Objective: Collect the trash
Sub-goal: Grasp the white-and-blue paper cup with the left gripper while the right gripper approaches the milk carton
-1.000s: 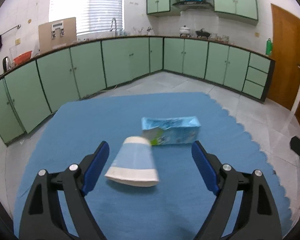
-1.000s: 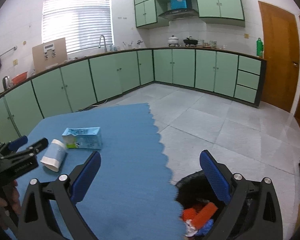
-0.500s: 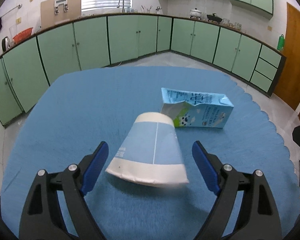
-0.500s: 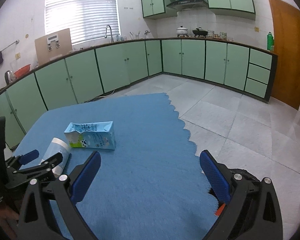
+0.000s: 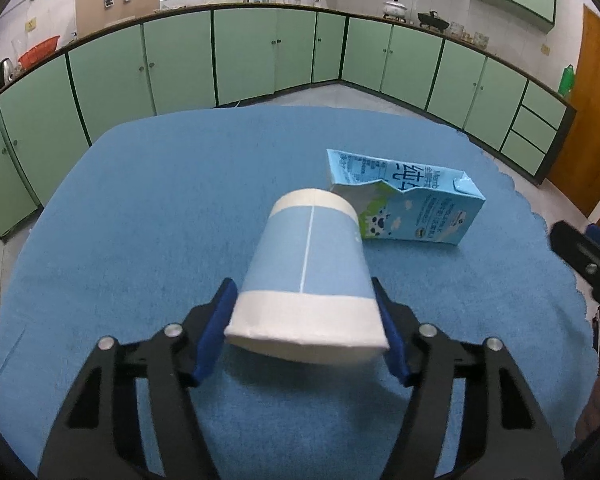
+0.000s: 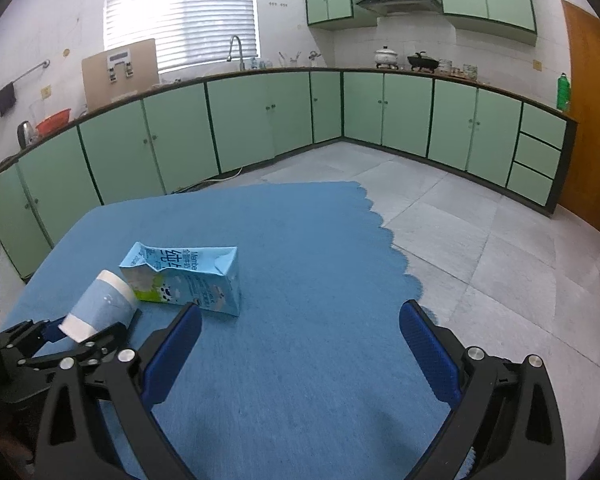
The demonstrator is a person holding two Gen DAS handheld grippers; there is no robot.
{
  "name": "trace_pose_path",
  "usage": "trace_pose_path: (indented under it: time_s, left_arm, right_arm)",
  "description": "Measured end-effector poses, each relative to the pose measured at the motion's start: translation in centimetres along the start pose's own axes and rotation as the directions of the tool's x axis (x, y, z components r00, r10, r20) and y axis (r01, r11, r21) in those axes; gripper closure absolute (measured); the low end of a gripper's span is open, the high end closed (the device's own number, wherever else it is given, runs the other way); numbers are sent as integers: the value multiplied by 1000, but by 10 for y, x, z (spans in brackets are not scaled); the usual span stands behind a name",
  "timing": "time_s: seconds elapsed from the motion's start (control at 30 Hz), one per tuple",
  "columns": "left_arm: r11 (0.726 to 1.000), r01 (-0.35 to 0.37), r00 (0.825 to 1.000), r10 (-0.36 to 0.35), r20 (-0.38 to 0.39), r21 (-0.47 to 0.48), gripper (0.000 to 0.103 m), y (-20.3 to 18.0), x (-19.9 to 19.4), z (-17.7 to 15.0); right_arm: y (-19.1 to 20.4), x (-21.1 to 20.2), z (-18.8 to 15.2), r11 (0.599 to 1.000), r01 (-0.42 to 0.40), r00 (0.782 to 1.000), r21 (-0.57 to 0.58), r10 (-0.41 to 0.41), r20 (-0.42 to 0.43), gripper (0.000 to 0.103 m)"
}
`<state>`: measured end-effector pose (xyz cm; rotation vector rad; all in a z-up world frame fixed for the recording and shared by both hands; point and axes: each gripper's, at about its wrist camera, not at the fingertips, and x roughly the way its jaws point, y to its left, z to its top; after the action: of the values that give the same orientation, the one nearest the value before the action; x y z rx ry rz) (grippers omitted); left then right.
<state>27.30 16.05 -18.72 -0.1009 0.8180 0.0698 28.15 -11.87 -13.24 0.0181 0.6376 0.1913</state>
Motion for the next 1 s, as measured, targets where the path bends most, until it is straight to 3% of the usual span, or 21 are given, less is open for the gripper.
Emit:
trace_pose_path:
  time_s: [0.13,0.37,0.63,0.8,1.0]
  left_arm:
    - [1000,-2,1000,2,29,-4,46,0,-8,0]
    - [999,-45,997,47,69,-28,46,18,-21,6]
    - [997,-77,995,79,61,-26,45,25,-17,13]
    - [996,-81,996,82,47,-35,45,30,-14,10]
    - [996,-82,996,84,40,-47,44,37,-11,10]
  right_arm:
    - [9,11,2,999,-27,999,-29,27,-19,6]
    - [27,30,6,992,-71,997,-101,66,-48,7]
    - [40,57,13,985,-139,986,-102,128,-103,26]
    - [44,60,16,979,-169,981,-110,157,-111,45]
    - [56,51,7,965,-225,971,-135,210,-118,53]
